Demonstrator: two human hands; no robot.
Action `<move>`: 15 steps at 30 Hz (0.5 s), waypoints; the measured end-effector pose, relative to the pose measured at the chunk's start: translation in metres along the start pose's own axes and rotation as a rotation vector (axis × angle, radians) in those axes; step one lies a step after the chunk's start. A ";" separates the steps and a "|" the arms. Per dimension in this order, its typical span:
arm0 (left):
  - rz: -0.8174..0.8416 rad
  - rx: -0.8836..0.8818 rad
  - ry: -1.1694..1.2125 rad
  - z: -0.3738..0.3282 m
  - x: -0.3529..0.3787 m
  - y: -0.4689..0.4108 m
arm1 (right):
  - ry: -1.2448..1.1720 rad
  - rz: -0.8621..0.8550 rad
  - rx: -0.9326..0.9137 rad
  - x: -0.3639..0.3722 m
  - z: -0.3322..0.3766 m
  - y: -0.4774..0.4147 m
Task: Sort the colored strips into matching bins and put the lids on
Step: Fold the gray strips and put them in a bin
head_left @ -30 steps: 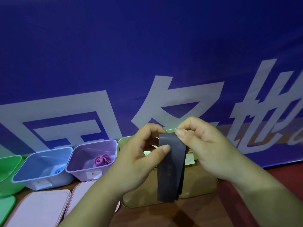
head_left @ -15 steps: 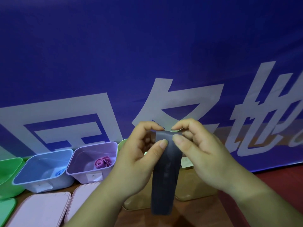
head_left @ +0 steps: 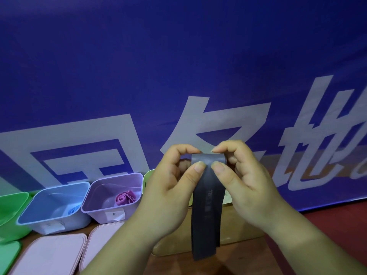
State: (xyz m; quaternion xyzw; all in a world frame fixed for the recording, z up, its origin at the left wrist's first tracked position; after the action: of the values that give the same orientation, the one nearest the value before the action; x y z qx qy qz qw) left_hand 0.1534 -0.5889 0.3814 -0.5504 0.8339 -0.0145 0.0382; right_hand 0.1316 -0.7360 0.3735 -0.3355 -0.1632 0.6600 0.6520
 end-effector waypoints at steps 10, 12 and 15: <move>-0.007 0.013 -0.047 0.000 0.000 -0.001 | 0.099 -0.033 -0.035 0.001 0.004 -0.005; 0.008 -0.002 -0.052 0.000 -0.001 -0.002 | 0.110 -0.050 -0.034 0.000 0.003 -0.005; 0.008 0.001 -0.120 0.000 -0.002 -0.002 | 0.118 -0.067 -0.004 0.000 0.000 -0.006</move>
State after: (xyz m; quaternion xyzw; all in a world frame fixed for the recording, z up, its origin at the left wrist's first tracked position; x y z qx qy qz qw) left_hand 0.1562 -0.5875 0.3820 -0.5471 0.8322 0.0184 0.0885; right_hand 0.1362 -0.7357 0.3779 -0.3693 -0.1368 0.6167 0.6816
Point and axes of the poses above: each hand's wrist, its own y-axis away from the middle knuckle, its own x-axis out of the palm, z = x × y, the point moved 5 cm from there along -y, towards the middle knuckle, and after that the axes turned 15 degrees about -x, right-handed, at the moved point
